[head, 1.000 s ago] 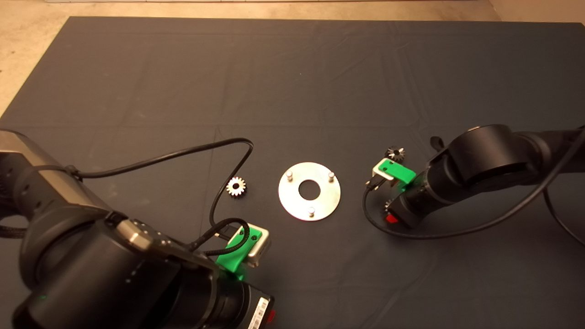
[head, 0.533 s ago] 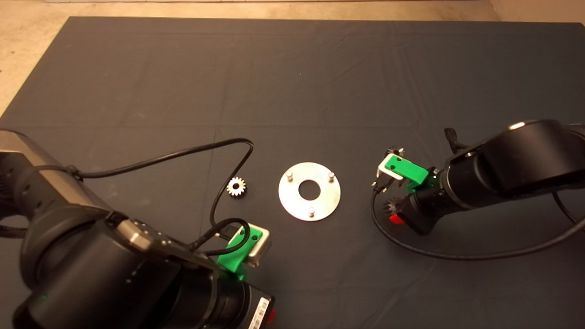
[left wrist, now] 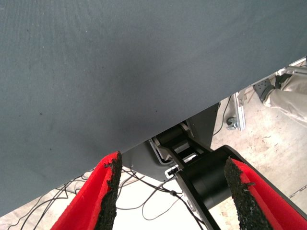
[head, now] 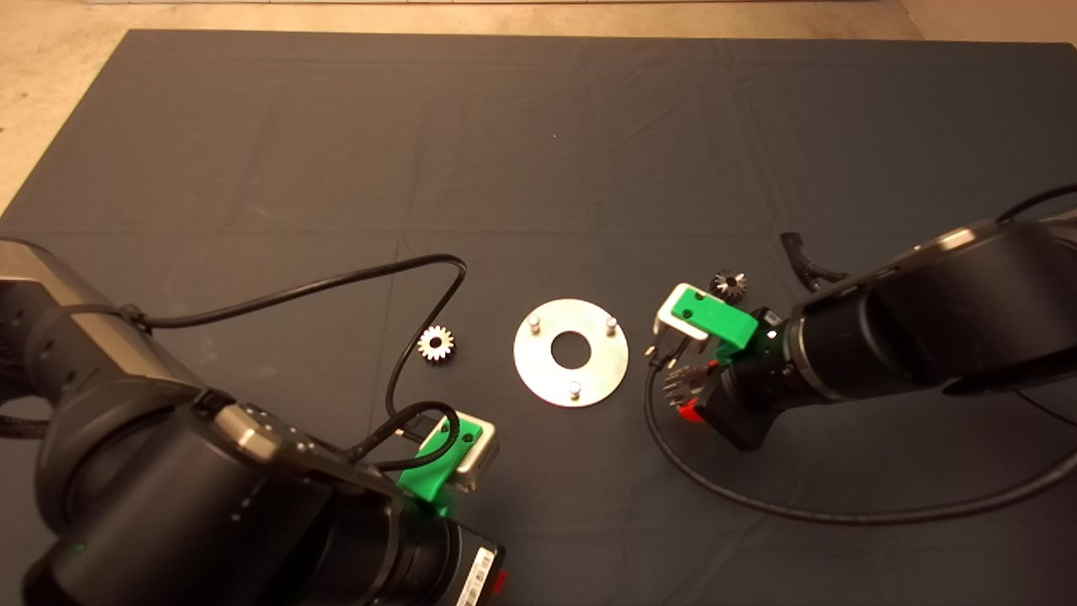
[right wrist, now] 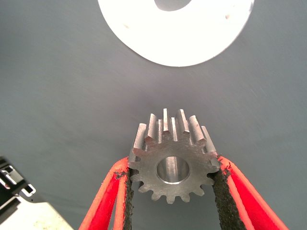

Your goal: Install three planetary gears onto the carrier pins

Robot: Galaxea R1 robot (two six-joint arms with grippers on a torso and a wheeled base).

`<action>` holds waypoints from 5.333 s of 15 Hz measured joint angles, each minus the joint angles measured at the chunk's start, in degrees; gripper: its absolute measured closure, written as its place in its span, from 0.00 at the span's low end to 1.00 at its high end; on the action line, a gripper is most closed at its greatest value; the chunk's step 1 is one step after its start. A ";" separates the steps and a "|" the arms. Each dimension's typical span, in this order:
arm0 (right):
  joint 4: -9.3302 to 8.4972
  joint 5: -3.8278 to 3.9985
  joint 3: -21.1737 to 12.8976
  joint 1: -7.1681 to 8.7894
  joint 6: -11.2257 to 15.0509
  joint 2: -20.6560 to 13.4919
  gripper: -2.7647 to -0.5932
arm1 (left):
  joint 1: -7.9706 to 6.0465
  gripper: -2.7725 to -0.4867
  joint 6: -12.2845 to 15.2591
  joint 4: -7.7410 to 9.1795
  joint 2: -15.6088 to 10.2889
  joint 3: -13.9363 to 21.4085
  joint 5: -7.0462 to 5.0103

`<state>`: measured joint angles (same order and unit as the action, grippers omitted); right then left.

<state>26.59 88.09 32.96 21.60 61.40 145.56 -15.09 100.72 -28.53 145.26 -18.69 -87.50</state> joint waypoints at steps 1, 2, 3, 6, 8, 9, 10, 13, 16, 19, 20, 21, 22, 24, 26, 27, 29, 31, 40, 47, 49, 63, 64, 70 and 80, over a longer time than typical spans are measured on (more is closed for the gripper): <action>-0.06 -0.06 0.54 0.04 0.09 1.62 0.84 | 0.00 0.57 0.00 0.00 0.00 0.00 0.02; -0.07 -0.13 1.29 0.02 0.23 3.02 0.84 | -0.01 0.57 0.00 0.00 0.00 0.00 0.01; -0.05 -0.16 2.06 0.02 0.34 4.10 0.84 | 0.00 0.57 0.00 0.00 0.00 0.00 0.02; -0.06 0.00 4.32 -0.05 0.41 6.42 0.84 | 0.00 0.57 0.00 0.00 0.05 0.00 0.02; -0.07 -0.02 6.01 -0.39 0.39 8.18 0.84 | 0.00 0.57 0.00 0.00 0.18 0.00 0.02; -0.06 -0.05 6.79 -0.77 0.39 8.78 0.84 | -0.01 0.57 0.02 0.00 0.16 0.00 0.00; -0.07 -0.06 7.91 -1.23 0.37 9.43 0.84 | -0.01 0.57 0.00 0.00 0.18 0.00 0.02; -0.07 0.11 11.36 -2.12 -0.30 11.32 0.84 | -0.04 0.57 0.02 0.00 0.35 0.00 0.02; -0.11 -0.02 13.21 -2.40 -0.74 13.05 0.84 | -0.04 0.57 0.00 -0.02 0.35 0.00 0.00; -0.89 0.09 15.70 -2.43 -1.57 14.38 0.84 | -0.04 0.57 0.02 0.00 0.47 0.00 0.02; -1.37 0.09 16.70 -2.43 -1.93 15.13 0.84 | -0.04 0.57 0.02 0.00 0.46 0.00 0.00; -2.13 0.00 17.68 -2.43 -2.29 15.92 0.84 | -0.04 0.57 0.02 -0.02 0.46 0.00 0.01; -2.79 -0.02 18.42 -2.43 -2.72 16.51 0.84 | -0.04 0.57 0.02 0.00 0.46 0.00 0.00; -3.46 -0.13 19.43 -2.45 -3.22 16.86 0.84 | -0.04 0.57 0.02 0.00 0.46 0.00 0.02; -3.72 -0.02 20.34 -2.58 -3.96 16.86 0.84 | -0.04 0.57 0.02 0.00 0.46 0.00 0.00; -3.88 0.00 20.65 -2.72 -4.24 16.87 0.84 | -0.04 0.57 0.02 0.00 0.46 0.00 0.02; -4.10 -0.05 20.98 -2.73 -4.71 17.03 0.84 | -0.04 0.57 0.02 -0.01 0.46 0.00 0.00; -4.13 -0.02 21.25 -2.73 -5.51 17.17 0.84 | -0.04 0.57 0.02 0.00 0.46 0.00 0.02; -4.35 -0.02 24.98 -3.04 -11.79 17.19 0.84 | -0.17 0.57 0.02 -0.02 0.44 0.00 0.00; -4.35 -0.02 25.60 -3.39 -13.40 18.78 0.84 | -0.17 0.57 0.02 -0.02 0.35 0.00 0.02; -4.36 -0.05 25.60 -3.39 -13.53 19.02 0.84 | -0.17 0.57 0.02 -0.02 0.29 0.00 0.00; -4.38 -0.20 24.86 -4.29 -14.47 17.75 0.84 | -0.83 0.57 0.02 -0.07 0.11 0.00 0.00; -4.40 -0.16 24.86 -4.39 -14.58 17.40 0.84 | -0.83 0.57 0.02 -0.07 0.11 0.00 0.00; -4.40 -0.11 24.83 -5.40 -15.15 16.48 0.85 | -0.83 0.57 0.02 -0.07 -0.02 0.00 0.00; -4.40 -0.02 24.83 -5.44 -15.52 16.73 0.85 | -1.44 0.57 0.02 -0.07 -0.02 0.00 0.02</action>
<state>22.19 88.06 57.80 16.16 45.89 162.29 -16.53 100.74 -28.60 145.24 -18.69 -87.48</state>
